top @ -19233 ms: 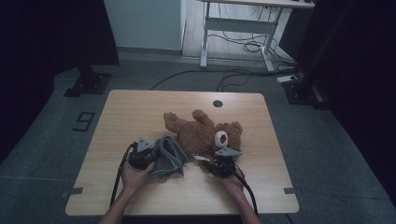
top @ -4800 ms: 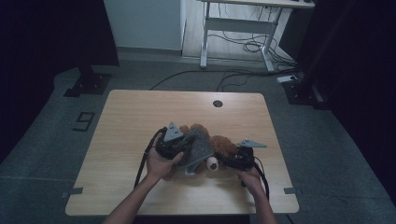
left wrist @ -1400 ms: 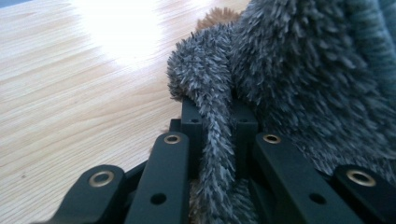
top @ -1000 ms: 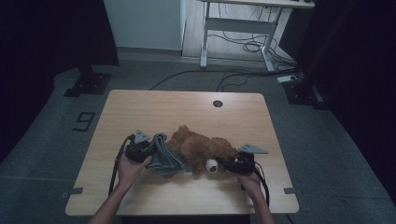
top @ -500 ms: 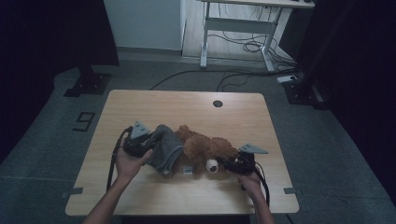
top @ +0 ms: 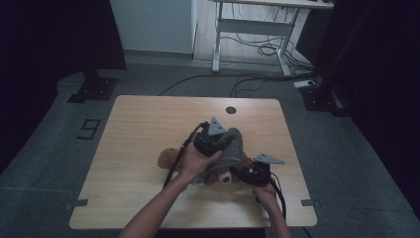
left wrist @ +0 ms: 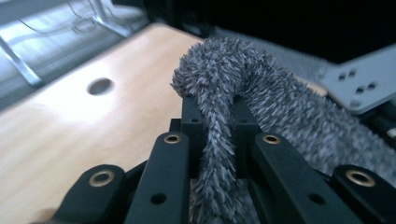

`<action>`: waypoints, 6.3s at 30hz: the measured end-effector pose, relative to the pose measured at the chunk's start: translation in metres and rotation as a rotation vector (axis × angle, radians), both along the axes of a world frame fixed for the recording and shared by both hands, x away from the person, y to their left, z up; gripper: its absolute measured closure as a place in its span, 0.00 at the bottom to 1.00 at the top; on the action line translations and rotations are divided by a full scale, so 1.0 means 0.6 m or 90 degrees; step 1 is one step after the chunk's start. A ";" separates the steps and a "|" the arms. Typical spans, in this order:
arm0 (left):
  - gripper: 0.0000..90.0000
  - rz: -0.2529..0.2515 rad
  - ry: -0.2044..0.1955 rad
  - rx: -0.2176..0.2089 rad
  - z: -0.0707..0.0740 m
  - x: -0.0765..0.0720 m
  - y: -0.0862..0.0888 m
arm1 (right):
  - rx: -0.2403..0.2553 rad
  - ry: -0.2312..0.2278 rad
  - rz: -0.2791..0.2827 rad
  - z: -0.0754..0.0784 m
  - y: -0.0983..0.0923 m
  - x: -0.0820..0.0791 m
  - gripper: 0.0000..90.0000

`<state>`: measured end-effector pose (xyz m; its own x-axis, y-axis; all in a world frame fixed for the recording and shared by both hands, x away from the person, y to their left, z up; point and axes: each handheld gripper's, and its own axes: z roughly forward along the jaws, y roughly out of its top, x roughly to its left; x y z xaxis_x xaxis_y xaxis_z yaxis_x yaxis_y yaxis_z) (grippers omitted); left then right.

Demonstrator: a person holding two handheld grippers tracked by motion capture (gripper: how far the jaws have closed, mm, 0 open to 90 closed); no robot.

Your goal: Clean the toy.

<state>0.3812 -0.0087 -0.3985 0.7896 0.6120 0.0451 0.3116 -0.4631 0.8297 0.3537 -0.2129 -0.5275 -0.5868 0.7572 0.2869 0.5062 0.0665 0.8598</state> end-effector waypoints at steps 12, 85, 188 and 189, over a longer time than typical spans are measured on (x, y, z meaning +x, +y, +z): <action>0.89 0.019 0.034 0.099 -0.071 0.012 -0.027 | -0.005 0.004 -0.002 -0.001 0.000 0.001 0.43; 0.89 0.205 0.108 0.013 -0.148 -0.009 0.300 | 0.017 0.012 -0.008 -0.004 -0.005 0.002 0.42; 0.88 0.090 0.141 -0.126 -0.124 -0.025 0.206 | -0.029 0.026 0.008 -0.005 -0.024 -0.023 0.34; 0.88 0.088 0.133 -0.128 -0.118 -0.028 0.205 | -0.026 0.026 0.006 -0.005 -0.025 -0.022 0.39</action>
<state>0.3646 0.1145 -0.4695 0.6773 0.6946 -0.2424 0.5341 -0.2378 0.8113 0.3402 -0.2279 -0.5304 -0.5824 0.7635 0.2791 0.5399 0.1066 0.8349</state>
